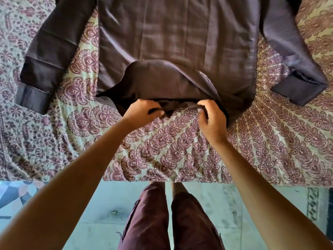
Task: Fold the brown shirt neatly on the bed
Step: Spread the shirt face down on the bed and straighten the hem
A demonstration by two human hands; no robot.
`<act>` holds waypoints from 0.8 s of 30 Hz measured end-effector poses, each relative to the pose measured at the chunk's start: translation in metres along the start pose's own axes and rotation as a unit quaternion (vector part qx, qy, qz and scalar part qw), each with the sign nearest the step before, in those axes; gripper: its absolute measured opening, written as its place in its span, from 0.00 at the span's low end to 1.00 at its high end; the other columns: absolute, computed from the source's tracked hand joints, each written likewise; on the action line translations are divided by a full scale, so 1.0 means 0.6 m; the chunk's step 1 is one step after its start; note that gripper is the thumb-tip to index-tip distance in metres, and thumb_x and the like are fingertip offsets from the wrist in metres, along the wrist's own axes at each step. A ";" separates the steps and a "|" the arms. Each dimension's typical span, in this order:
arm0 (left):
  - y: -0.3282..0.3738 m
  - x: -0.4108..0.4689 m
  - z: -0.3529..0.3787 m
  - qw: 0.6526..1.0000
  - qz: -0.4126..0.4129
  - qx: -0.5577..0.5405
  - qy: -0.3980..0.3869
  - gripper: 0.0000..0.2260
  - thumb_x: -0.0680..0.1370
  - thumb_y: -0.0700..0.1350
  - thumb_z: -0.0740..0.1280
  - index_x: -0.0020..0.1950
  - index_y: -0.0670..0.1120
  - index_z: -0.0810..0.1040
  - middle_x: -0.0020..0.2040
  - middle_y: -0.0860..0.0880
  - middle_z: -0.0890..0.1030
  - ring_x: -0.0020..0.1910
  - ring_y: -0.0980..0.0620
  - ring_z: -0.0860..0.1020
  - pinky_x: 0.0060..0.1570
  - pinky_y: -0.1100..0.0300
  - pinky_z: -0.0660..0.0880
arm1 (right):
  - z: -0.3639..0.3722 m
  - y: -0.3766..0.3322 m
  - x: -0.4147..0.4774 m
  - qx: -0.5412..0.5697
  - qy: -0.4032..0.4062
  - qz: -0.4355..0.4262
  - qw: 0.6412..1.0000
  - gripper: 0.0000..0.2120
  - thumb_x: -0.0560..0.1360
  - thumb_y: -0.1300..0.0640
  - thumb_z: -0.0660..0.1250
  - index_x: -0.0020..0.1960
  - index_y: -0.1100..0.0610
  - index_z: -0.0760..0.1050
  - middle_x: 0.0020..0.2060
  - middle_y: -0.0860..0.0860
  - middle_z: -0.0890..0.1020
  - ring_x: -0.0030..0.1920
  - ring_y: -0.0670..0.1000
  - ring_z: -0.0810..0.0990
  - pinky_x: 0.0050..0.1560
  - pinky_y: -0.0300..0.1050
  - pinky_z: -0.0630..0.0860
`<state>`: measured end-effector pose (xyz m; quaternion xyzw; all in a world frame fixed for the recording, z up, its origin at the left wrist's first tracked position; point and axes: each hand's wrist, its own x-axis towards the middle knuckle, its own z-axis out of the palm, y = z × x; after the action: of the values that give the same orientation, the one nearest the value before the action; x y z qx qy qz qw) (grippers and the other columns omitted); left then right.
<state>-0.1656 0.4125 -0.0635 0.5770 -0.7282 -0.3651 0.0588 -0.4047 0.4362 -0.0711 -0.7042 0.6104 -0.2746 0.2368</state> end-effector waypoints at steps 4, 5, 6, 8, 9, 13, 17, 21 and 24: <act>-0.008 0.000 -0.004 0.897 -0.191 -0.393 0.072 0.06 0.78 0.40 0.65 0.42 0.44 0.78 0.35 0.49 0.75 0.37 0.56 0.73 0.44 0.62 0.72 | 0.004 -0.003 -0.001 0.054 0.058 0.073 0.994 0.05 0.76 0.67 0.59 0.50 0.65 0.72 0.38 0.54 0.78 0.36 0.50 0.75 0.36 0.36 0.68; -0.015 -0.001 0.000 0.881 -0.214 -0.410 0.103 0.06 0.77 0.39 0.65 0.42 0.48 0.77 0.37 0.49 0.76 0.39 0.55 0.74 0.47 0.58 0.73 | 0.006 -0.004 -0.002 0.056 0.067 0.089 0.992 0.04 0.76 0.68 0.58 0.49 0.66 0.70 0.36 0.53 0.76 0.33 0.50 0.73 0.33 0.38 0.67; -0.021 -0.004 0.006 0.890 -0.222 -0.375 0.129 0.08 0.77 0.37 0.65 0.43 0.50 0.75 0.39 0.51 0.76 0.40 0.55 0.75 0.48 0.56 0.74 | 0.008 -0.004 -0.003 0.053 0.070 0.098 0.991 0.04 0.75 0.68 0.57 0.48 0.66 0.69 0.34 0.52 0.73 0.30 0.51 0.71 0.30 0.39 0.66; -0.030 -0.012 0.018 0.937 -0.183 -0.253 0.154 0.09 0.74 0.34 0.63 0.45 0.48 0.73 0.42 0.51 0.77 0.41 0.55 0.76 0.48 0.59 0.73 | 0.010 -0.003 -0.004 0.043 0.058 0.091 0.993 0.04 0.75 0.69 0.56 0.46 0.65 0.69 0.34 0.51 0.72 0.30 0.51 0.70 0.30 0.43 0.66; -0.031 -0.017 0.023 0.960 -0.139 -0.186 0.153 0.09 0.73 0.32 0.62 0.46 0.45 0.74 0.44 0.50 0.78 0.43 0.53 0.76 0.47 0.61 0.72 | 0.010 -0.002 -0.004 0.041 0.050 0.075 0.995 0.06 0.74 0.70 0.55 0.44 0.65 0.70 0.34 0.52 0.73 0.32 0.51 0.71 0.32 0.44 0.68; -0.027 -0.039 0.048 0.993 0.009 0.087 0.083 0.14 0.69 0.41 0.59 0.52 0.46 0.78 0.59 0.45 0.76 0.52 0.43 0.77 0.51 0.51 0.74 | 0.008 0.004 -0.007 0.046 0.019 0.051 0.997 0.09 0.72 0.68 0.55 0.42 0.63 0.75 0.40 0.54 0.78 0.41 0.51 0.76 0.42 0.40 0.72; -0.031 -0.049 0.080 0.954 0.066 0.288 0.051 0.22 0.65 0.51 0.68 0.57 0.45 0.75 0.62 0.44 0.75 0.58 0.44 0.73 0.55 0.50 0.69 | 0.006 0.007 -0.019 0.024 -0.060 0.044 0.997 0.15 0.66 0.66 0.62 0.53 0.63 0.71 0.50 0.58 0.74 0.45 0.51 0.76 0.41 0.42 0.75; -0.018 -0.033 0.088 0.931 0.102 0.320 0.142 0.15 0.70 0.53 0.65 0.54 0.48 0.74 0.58 0.46 0.77 0.51 0.46 0.74 0.50 0.52 0.66 | 0.006 0.017 -0.032 -0.157 -0.137 -0.027 0.978 0.33 0.62 0.74 0.67 0.61 0.55 0.62 0.54 0.64 0.70 0.46 0.59 0.77 0.42 0.49 0.80; -0.002 -0.023 0.089 0.913 0.154 0.333 0.180 0.07 0.72 0.45 0.66 0.49 0.51 0.76 0.51 0.48 0.79 0.45 0.48 0.74 0.44 0.54 0.68 | 0.005 0.016 -0.035 -0.145 -0.105 -0.021 0.984 0.33 0.62 0.77 0.66 0.61 0.55 0.63 0.54 0.64 0.71 0.45 0.60 0.78 0.39 0.49 0.80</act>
<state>-0.1871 0.4496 -0.0986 0.4997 -0.8646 0.0222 0.0489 -0.4118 0.4555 -0.0816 -0.7690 0.6001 -0.1124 0.1892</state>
